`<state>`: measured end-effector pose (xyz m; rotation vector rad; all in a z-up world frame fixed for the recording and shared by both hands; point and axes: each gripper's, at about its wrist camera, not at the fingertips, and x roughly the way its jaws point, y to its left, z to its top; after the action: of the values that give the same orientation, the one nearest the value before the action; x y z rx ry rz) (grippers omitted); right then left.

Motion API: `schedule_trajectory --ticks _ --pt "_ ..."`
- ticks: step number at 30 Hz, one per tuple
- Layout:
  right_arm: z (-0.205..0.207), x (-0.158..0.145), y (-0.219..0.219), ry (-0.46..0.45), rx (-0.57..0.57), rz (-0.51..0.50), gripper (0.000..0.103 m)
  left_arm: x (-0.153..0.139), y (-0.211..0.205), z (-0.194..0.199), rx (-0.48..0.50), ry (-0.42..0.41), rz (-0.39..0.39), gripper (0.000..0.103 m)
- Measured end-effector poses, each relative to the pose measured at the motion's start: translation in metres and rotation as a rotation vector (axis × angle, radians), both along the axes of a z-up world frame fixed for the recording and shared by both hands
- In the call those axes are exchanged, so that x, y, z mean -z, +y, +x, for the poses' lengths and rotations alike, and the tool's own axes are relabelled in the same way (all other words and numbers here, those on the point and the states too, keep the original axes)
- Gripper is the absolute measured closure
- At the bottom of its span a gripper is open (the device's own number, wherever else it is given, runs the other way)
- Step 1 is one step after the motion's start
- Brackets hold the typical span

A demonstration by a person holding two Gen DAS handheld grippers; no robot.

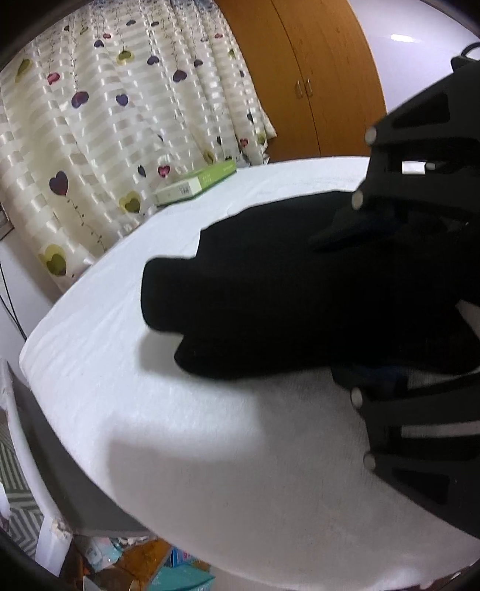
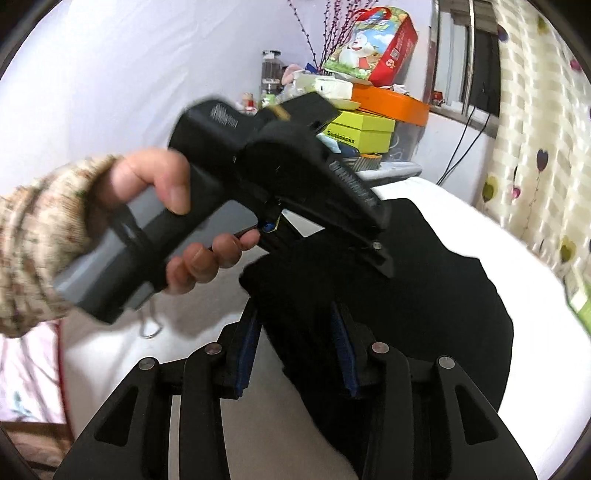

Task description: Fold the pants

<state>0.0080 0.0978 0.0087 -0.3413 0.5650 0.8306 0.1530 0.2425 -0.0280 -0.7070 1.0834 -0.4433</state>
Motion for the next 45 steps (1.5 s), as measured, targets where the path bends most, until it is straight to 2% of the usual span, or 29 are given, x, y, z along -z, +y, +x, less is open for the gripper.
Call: schedule_trajectory --ticks 3,6,8,12,14,16,17,24,26,31,41,43,45 --pt "0.005 -0.009 -0.029 0.106 -0.034 0.087 0.063 0.002 0.002 -0.001 0.002 -0.006 0.031 0.064" --pt "0.017 -0.014 -0.068 0.244 -0.03 0.198 0.063 0.0 -0.002 -0.001 0.01 -0.016 0.069 0.065" --pt "0.029 -0.012 -0.099 0.309 0.043 0.245 0.063 -0.003 -0.005 -0.001 0.02 -0.026 0.109 0.065" --pt "0.062 0.005 -0.156 0.378 0.306 0.256 0.062 -0.009 -0.013 -0.003 0.044 -0.06 0.201 0.064" --pt "0.08 0.018 -0.173 0.45 0.357 0.271 0.062 -0.01 -0.016 -0.004 0.052 -0.073 0.233 0.064" --pt "0.092 0.027 -0.179 0.527 0.34 0.305 0.059 -0.011 -0.017 -0.004 0.055 -0.079 0.247 0.063" --pt "0.099 0.033 -0.18 0.572 0.329 0.333 0.054 -0.011 -0.017 -0.005 0.057 -0.083 0.254 0.063" --pt "0.127 0.037 -0.17 0.629 0.267 0.424 0.05 -0.012 -0.016 -0.006 0.068 -0.095 0.277 0.061" --pt "0.134 0.037 -0.161 0.642 0.241 0.431 0.046 -0.012 -0.016 -0.006 0.072 -0.095 0.281 0.061" --pt "0.143 0.038 -0.138 0.676 0.206 0.444 0.046 -0.011 -0.016 -0.006 0.08 -0.1 0.283 0.061" --pt "0.135 0.039 -0.141 0.661 0.289 0.455 0.049 -0.014 -0.022 -0.009 0.084 -0.114 0.325 0.06" --pt "0.134 0.036 -0.136 0.647 0.323 0.411 0.057 -0.014 -0.024 -0.01 0.084 -0.119 0.339 0.06" --pt "0.133 0.031 -0.126 0.596 0.323 0.347 0.068 -0.015 -0.026 -0.009 0.08 -0.121 0.353 0.061"
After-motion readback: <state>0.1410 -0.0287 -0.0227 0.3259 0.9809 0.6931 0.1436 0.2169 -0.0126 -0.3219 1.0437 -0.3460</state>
